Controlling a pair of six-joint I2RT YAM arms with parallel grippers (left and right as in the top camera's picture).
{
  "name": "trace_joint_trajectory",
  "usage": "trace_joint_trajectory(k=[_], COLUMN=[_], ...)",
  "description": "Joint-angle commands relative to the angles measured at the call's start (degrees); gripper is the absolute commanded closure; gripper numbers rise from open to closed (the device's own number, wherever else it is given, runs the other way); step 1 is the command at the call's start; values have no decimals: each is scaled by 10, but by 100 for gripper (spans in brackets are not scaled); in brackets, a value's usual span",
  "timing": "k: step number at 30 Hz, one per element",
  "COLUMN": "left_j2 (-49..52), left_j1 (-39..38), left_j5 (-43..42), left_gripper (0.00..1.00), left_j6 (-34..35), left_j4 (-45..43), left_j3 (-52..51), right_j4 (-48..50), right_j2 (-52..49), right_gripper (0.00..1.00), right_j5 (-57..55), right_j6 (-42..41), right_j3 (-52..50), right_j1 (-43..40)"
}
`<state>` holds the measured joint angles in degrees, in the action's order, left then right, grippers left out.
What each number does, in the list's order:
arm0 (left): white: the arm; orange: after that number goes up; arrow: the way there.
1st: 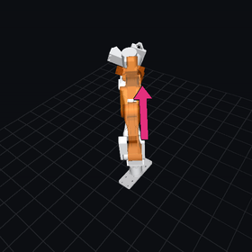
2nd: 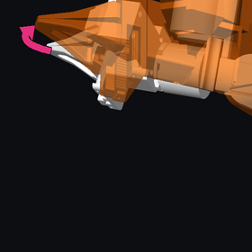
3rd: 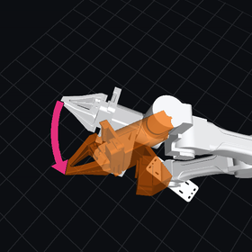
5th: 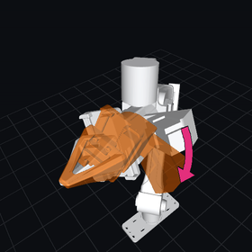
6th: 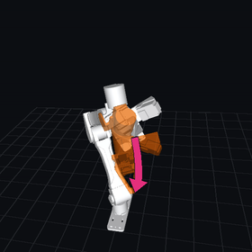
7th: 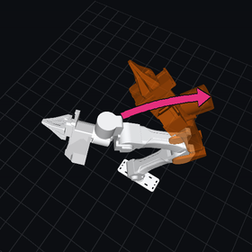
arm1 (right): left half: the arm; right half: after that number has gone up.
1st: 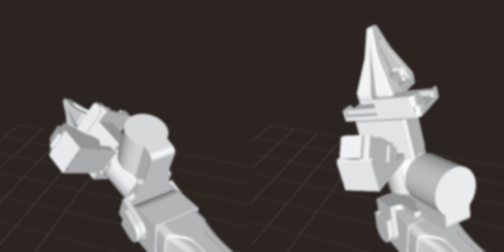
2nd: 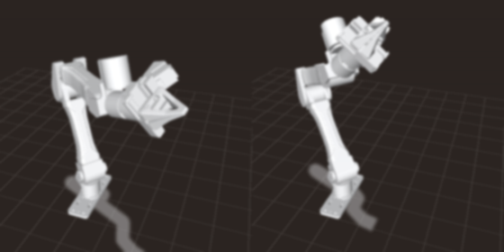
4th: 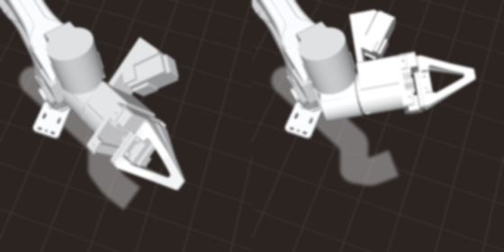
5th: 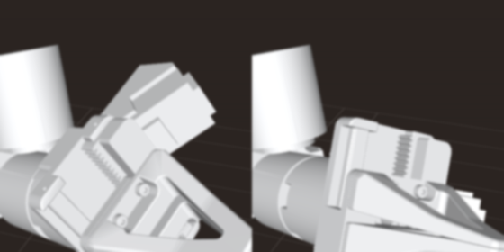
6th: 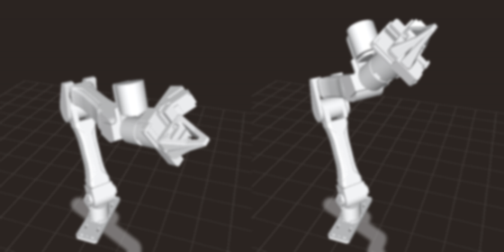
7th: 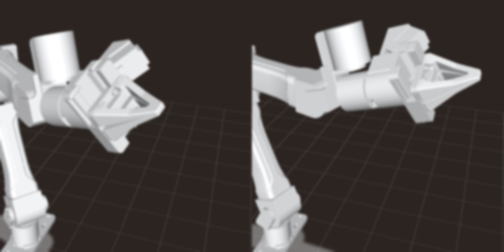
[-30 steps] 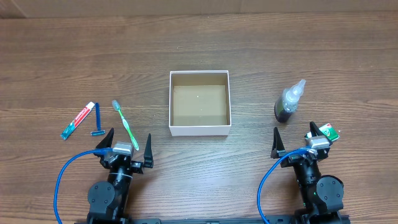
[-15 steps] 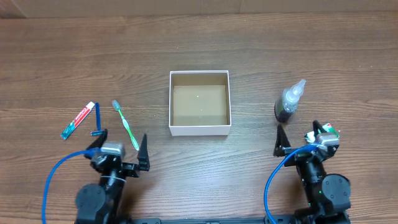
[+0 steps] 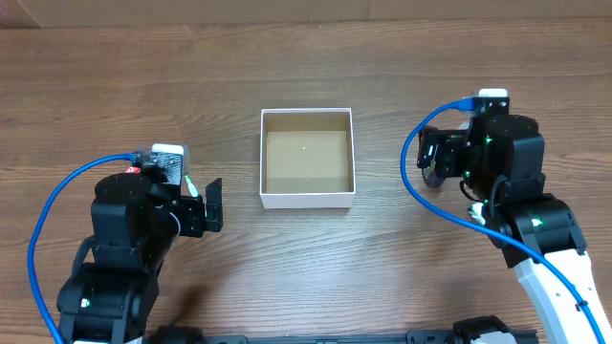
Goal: Pack container
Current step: 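Grasp the clear pump bottle with the right gripper, then carry the pump bottle into the white box and release it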
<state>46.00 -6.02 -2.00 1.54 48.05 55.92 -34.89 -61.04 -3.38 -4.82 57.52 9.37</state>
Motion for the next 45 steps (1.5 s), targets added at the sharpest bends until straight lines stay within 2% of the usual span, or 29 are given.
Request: trace_joint_trajectory(k=[1, 6, 11, 15, 20, 22, 23, 24, 28, 31, 33, 37, 40, 41, 43, 45], left_j2=[3, 3, 5, 5, 5, 5, 7, 13, 32, 35, 35, 35, 35, 35, 35, 35], left_j1=[-4, -4, -4, -4, -4, -4, -4, -4, -4, -4, -4, -4, -4, -4, -4, -4], left_j5=[-15, -15, -15, -15, -15, -15, -15, -15, -15, -15, -15, -15, -15, -15, -15, -15], left_gripper=[0, 0, 0, 0, 0, 0, 0, 0, 0, 0, 0, 0, 0, 0, 0, 0], left_j6=[6, 6, 6, 6, 6, 6, 6, 6, 6, 6, 6, 6, 6, 6, 6, 6], left_j4=[1, 1, 1, 2, 7, 7, 7, 8, 8, 6, 2, 1, 1, 1, 1, 1], left_j3=[16, 16, 16, 16, 16, 16, 16, 16, 16, 16, 16, 16, 16, 16, 16, 16], right_j4=[-12, -20, -10, 3, 20, 23, 23, 23, 23, 23, 23, 22, 20, 20, 10, -8], right_j2=[1, -90, -182, -257, -283, -283, -283, -283, -283, -283, -283, -283, -280, -274, -237, -181], right_gripper=[0, 0, 0, 0, 1, 5, 8, 17, 35, 42, 55, 61, 70, 74, 92, 96], right_j5=[-26, 54, 75, 76, 76, 76, 76, 75, 75, 75, 76, 76, 76, 76, 73, 64], right_j6=[-29, 6, 51, 51, 50, 50, 50, 48, 49, 48, 48, 48, 30, 21, 14, 14], right_j3=[23, 22, 22, 22, 22, 22, 22, 22, 22, 22, 22, 22, 22, 22, 27, 41], right_j1=[-32, -100, -100, -100, -100, -100, -100, -100, -100, -100, -100, -100, -100, -100, -97, -85])
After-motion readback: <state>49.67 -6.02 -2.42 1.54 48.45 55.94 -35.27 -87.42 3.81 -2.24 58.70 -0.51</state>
